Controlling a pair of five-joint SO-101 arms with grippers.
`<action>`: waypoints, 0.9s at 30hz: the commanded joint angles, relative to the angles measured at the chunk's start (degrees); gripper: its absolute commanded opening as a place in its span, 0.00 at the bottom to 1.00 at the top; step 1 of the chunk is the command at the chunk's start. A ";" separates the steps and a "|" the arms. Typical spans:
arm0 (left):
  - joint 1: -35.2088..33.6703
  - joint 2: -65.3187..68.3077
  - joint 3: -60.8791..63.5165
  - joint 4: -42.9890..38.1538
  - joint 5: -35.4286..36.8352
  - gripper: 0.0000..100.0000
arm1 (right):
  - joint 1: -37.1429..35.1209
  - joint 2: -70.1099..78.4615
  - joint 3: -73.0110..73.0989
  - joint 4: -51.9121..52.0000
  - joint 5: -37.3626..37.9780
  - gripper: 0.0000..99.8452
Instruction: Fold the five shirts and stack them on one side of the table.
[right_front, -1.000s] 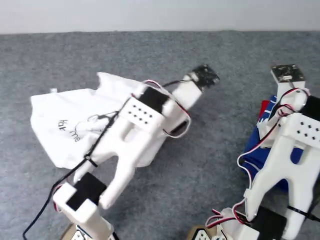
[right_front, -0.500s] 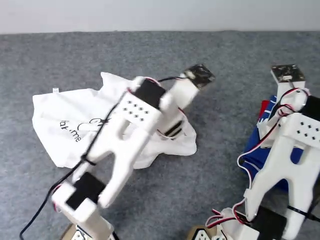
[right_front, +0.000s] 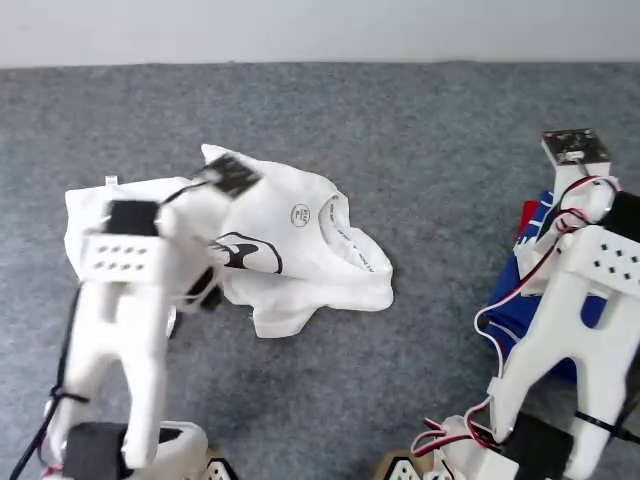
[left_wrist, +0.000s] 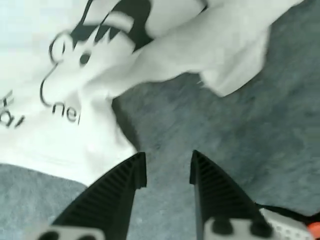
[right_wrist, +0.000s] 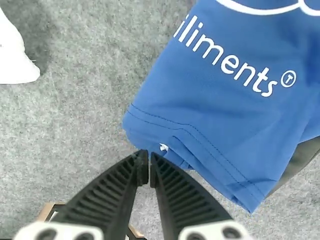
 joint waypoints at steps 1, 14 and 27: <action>-8.09 -2.64 5.93 -6.24 -6.33 0.16 | -0.66 -1.98 -0.35 2.24 0.26 0.01; -13.71 -2.55 18.59 -19.43 -10.11 0.16 | -0.75 -2.51 4.22 2.24 0.26 0.01; -13.80 2.64 18.68 -25.93 -10.11 0.16 | -0.75 -2.51 4.13 2.24 0.26 0.01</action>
